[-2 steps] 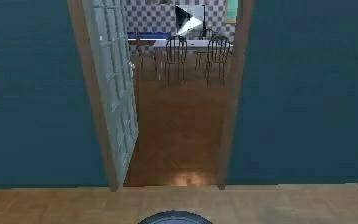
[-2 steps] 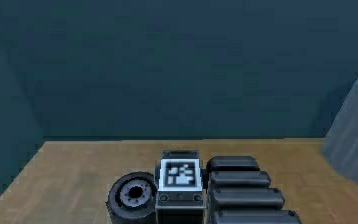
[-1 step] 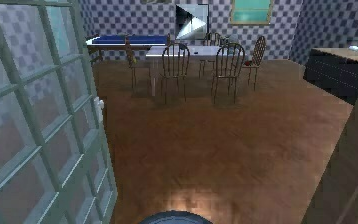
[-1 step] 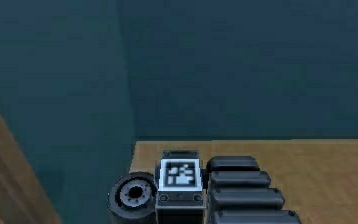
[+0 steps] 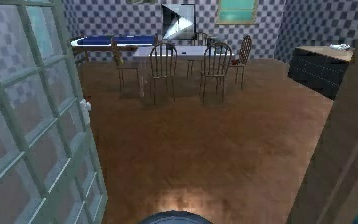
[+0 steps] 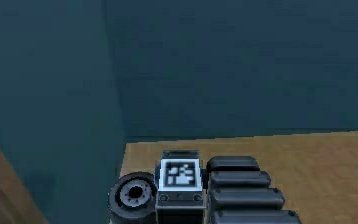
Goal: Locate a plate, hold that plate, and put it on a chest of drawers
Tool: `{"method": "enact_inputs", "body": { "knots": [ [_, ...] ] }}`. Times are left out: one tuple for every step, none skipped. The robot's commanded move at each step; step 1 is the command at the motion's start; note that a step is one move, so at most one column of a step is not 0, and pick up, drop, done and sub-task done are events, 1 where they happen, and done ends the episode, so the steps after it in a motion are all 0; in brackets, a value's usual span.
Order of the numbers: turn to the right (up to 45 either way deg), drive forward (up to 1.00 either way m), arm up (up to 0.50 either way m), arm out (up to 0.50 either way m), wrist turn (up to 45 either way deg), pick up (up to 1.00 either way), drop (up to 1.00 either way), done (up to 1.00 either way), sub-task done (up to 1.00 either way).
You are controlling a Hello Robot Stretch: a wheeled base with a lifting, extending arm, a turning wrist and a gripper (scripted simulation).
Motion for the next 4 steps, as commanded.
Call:
{"method": "enact_inputs", "body": {
  "knots": [
    [0.0, 0.50, 0.00, 0.00, 0.0, 0.00, 0.00, 0.00, 0.00],
    [36.0, 0.00, 0.00, 0.00, 0.0, 0.00, 0.00, 0.00, 0.00],
    [0.0, 1.00, 0.00, 0.00, 0.0, 0.00, 0.00, 0.00, 0.00],
    [3.0, 0.00, 0.00, 0.00, 0.0, 0.00, 0.00, 0.00, 0.00]
  ]
}}
